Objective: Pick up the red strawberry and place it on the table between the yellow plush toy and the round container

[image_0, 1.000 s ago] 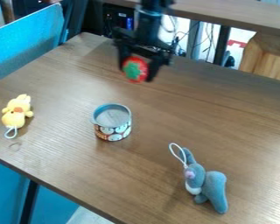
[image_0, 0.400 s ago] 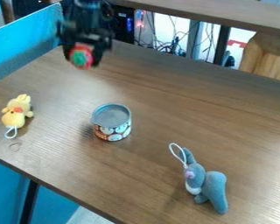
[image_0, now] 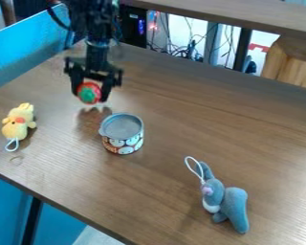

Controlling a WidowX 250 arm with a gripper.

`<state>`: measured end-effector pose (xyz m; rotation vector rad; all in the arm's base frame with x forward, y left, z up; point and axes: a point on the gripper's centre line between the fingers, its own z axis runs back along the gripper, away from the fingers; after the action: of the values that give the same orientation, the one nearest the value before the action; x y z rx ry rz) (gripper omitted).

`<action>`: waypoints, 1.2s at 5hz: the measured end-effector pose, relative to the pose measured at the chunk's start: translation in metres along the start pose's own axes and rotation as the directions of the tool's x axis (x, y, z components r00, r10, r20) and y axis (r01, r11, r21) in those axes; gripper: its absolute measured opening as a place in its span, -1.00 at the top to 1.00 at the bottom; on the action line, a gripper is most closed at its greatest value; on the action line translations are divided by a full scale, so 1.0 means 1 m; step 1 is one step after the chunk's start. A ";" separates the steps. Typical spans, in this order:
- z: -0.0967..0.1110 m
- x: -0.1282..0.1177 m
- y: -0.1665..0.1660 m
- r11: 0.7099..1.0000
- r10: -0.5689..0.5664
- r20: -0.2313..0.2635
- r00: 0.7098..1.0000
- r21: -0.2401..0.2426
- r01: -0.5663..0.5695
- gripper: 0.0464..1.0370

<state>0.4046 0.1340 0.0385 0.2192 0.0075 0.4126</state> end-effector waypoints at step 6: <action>0.126 -0.031 -0.036 0.993 -0.071 0.216 0.974 -0.075 0.089 -0.93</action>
<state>0.3969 0.0626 0.1526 0.1783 -0.2111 0.3062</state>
